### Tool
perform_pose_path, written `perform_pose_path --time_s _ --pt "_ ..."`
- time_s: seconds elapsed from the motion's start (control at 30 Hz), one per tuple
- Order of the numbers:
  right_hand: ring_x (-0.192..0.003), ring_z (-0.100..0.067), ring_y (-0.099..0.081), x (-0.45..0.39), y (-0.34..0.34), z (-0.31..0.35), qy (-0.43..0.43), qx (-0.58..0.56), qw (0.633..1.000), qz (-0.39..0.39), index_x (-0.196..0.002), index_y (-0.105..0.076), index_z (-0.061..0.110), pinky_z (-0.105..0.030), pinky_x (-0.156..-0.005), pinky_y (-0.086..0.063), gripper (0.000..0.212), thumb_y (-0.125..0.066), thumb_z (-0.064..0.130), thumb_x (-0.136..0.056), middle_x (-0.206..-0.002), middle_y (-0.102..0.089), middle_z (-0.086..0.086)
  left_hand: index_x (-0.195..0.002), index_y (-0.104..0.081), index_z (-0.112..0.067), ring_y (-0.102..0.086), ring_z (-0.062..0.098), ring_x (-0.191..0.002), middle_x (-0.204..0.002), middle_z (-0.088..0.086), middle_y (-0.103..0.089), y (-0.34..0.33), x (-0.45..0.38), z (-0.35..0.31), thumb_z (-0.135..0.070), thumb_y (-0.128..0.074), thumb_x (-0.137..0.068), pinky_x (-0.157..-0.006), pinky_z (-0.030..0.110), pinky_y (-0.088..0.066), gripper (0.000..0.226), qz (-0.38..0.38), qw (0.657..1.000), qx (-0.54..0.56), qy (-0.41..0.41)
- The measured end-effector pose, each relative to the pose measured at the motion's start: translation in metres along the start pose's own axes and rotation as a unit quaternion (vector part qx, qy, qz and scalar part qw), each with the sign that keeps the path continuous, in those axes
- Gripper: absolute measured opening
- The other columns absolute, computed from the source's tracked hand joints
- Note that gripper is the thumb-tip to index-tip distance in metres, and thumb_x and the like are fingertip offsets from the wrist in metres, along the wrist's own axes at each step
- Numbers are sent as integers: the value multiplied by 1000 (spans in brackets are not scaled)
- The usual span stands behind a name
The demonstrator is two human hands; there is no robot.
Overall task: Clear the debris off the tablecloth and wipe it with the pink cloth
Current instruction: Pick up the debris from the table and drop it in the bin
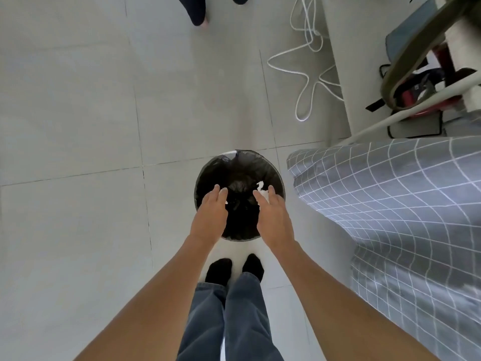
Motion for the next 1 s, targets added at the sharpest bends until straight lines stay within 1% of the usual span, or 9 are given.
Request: perform_pose_path --time_s 0.07,0.13,0.17,0.3,0.4,0.53,0.73,0.87,1.0 --pt "-147 -29 -14 -9 -11 -3 11 -7 1000 -1 -152 -23 28 -35 -115 -26 60 -50 18 -99 -162 -5 -11 -148 -27 -10 -26 24 -141 -156 11 -23 -9 -7 7 -9 -40 -100 -113 32 -26 50 -1 1000 4 10" --pt "-148 -30 -5 -14 -19 -5 22 -13 1000 -2 -153 -18 30 -38 -117 -17 63 -50 27 -99 -162 1 -9 -147 -28 -10 -26 25 -142 -156 11 -24 -16 -12 11 -9 -41 -100 -113 34 -28 49 1 1000 9 13" --pt "-149 -31 -4 -16 -22 -7 26 -10 1000 -1 -153 -16 31 -40 -117 -16 66 -52 29 -98 -162 2 -9 -147 -28 -10 -26 25 -142 -156 12 -23 -19 -13 12 -9 -41 -100 -113 34 -28 49 2 1000 13 13" --pt "-149 -31 -3 -13 -31 -19 28 19 999 11 -154 -12 29 -45 -117 -17 70 -52 29 -97 -162 4 -11 -150 -21 -11 -19 29 -144 -158 15 -11 -30 -15 7 -15 -42 -100 -115 35 -22 54 23 999 26 -14" --pt "-149 -30 -2 -6 -37 -31 11 30 999 24 -154 -10 29 -45 -119 -15 71 -51 29 -97 -162 6 -11 -152 -12 -14 -8 32 -146 -159 13 0 -36 -16 6 -26 -45 -99 -115 43 -22 63 33 999 22 -19" --pt "-149 -28 0 2 -35 -42 -7 31 999 37 -154 -7 30 -43 -118 -12 72 -51 28 -97 -162 10 -9 -151 -10 -12 -7 34 -146 -159 15 2 -33 -14 4 -26 -46 -99 -115 44 -23 65 37 999 12 -17" --pt "-149 -27 3 17 -4 -35 -22 36 998 39 -154 -6 29 -43 -119 -10 69 -47 29 -98 -162 9 -10 -152 -8 -12 -12 33 -145 -159 15 0 -1 -5 -5 -31 -43 -100 -115 45 -24 65 28 999 -35 -12" --pt "-149 -26 5 34 35 -17 -33 35 998 30 -154 -5 28 -39 -119 -6 65 -41 31 -101 -162 8 -9 -152 -2 -13 -12 29 -145 -160 12 2 35 10 -21 -37 -34 -101 -115 42 -22 65 23 997 -74 -3" --pt "-149 -26 3 60 80 9 -36 27 999 16 -154 -7 27 -40 -119 -6 61 -38 31 -102 -162 7 -10 -152 -4 -13 -13 28 -145 -160 12 -1 81 32 -42 -41 -29 -101 -114 43 -20 63 21 992 -123 -12"
Point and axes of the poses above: each hand's wrist, its own x-axis away from the middle knuckle, its own y-axis out of the back of the hand, z = x × y, the point moved 10 cm from there along -x, towards the middle knuckle
